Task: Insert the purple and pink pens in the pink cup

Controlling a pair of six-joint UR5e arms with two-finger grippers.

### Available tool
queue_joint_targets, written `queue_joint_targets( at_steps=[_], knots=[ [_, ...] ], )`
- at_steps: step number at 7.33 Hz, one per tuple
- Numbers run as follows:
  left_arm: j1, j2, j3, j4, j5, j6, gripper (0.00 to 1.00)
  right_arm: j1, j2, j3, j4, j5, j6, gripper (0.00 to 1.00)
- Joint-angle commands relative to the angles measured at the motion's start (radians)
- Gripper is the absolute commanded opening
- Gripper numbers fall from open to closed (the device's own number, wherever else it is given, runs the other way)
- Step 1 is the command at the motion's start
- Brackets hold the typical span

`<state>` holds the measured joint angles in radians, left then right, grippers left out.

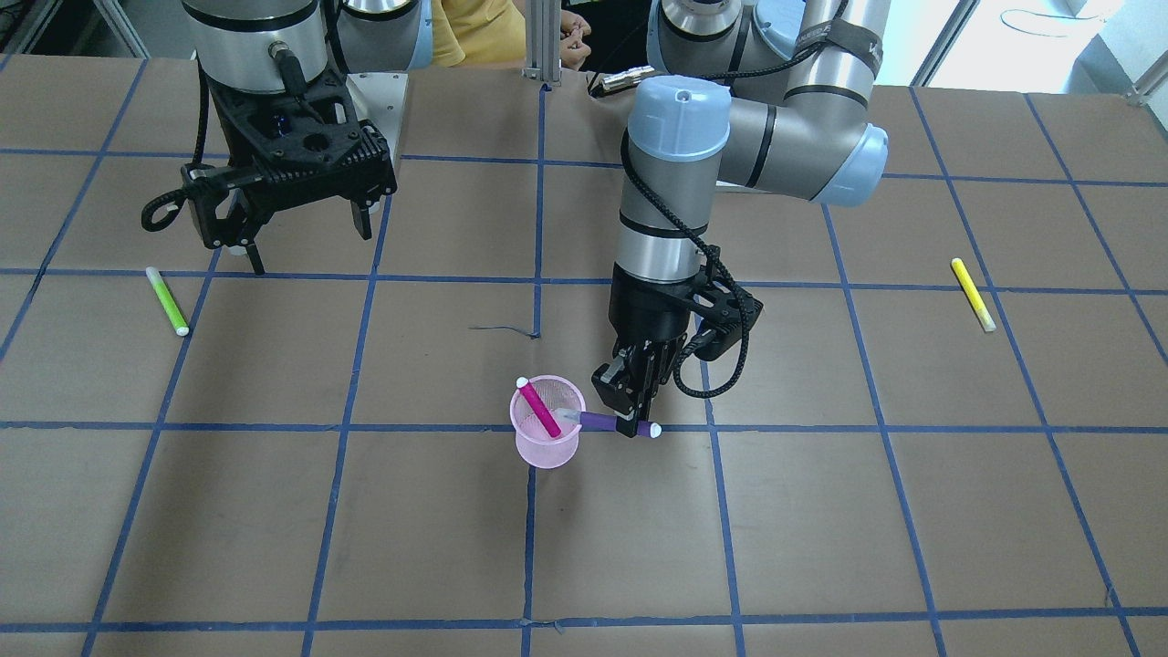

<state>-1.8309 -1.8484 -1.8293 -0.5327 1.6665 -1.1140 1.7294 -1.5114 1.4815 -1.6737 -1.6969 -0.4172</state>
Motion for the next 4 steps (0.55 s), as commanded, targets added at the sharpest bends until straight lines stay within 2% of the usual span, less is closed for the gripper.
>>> queue_joint_targets(
  at_steps=[1,2,4],
  knots=[
    [-0.039,-0.015,-0.007,0.013,0.071,-0.069,0.04,-0.022,-0.016,-0.003,-0.008,0.0,0.134,1.0],
    [-0.048,-0.026,-0.007,0.013,0.099,-0.075,0.04,-0.04,-0.023,-0.003,-0.001,0.0,0.187,1.0],
    [-0.112,-0.028,-0.007,0.013,0.236,-0.072,0.04,-0.05,-0.026,0.002,0.008,0.0,0.324,1.0]
  ],
)
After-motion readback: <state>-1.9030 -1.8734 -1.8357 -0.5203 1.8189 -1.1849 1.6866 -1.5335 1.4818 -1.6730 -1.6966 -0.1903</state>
